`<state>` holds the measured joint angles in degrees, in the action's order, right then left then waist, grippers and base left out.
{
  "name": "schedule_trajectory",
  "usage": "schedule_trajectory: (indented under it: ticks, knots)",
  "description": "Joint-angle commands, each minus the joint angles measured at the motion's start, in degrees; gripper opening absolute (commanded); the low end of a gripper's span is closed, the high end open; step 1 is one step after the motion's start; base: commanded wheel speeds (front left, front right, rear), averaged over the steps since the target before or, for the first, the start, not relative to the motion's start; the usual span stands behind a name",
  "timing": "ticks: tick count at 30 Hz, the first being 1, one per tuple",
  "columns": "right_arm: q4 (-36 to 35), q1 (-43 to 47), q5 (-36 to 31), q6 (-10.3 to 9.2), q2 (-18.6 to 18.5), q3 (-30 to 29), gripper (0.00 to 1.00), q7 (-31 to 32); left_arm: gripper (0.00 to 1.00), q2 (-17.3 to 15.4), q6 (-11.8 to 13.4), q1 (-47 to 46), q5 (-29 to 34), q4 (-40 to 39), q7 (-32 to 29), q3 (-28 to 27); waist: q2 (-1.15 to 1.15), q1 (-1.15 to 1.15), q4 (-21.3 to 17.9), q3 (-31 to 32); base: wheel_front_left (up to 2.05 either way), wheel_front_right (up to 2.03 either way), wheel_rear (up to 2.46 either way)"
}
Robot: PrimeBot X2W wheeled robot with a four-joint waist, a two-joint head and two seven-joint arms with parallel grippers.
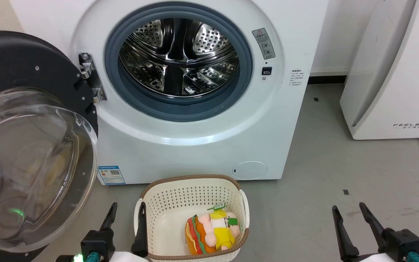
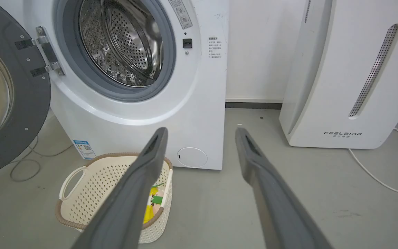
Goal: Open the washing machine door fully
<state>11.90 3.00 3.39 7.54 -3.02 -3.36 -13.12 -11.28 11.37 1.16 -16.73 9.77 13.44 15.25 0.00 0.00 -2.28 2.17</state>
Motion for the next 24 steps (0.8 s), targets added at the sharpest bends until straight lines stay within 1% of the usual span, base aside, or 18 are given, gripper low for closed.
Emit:
schedule_trajectory:
  ticks: [1, 2, 3, 24]
  knots:
    - [-0.38, 0.21, -0.28, -0.05, 0.14, -0.04, 1.0, 0.2, 1.0, 0.08, 0.07, -0.54, 0.26, 0.32, 0.49, -0.22, 0.0, 0.0, 0.04, -0.04, 0.0, 0.0, 0.0]
    - [-0.39, 0.16, -0.24, -0.05, 0.14, -0.08, 1.0, 0.19, 1.0, 0.04, 0.12, -0.56, 0.26, 0.45, 0.55, -0.26, 0.0, 0.0, 0.12, -0.06, 0.0, 0.0, 0.0]
    - [-0.02, -0.01, 0.02, 0.0, 0.0, -0.01, 0.0, 0.0, 0.0, -0.04, 0.03, 0.01, 0.0, 0.28, 0.19, -0.06, 0.0, 0.0, 0.09, -0.06, 0.0, 0.0, 0.0]
    - [-1.73, -0.45, -0.47, -0.01, 0.01, 0.5, 0.0, 1.93, 0.0, 1.2, -1.65, -0.16, 2.41, -1.21, -1.83, -2.21, 0.0, 0.0, 0.4, -0.37, 0.0, 0.0, 0.0]
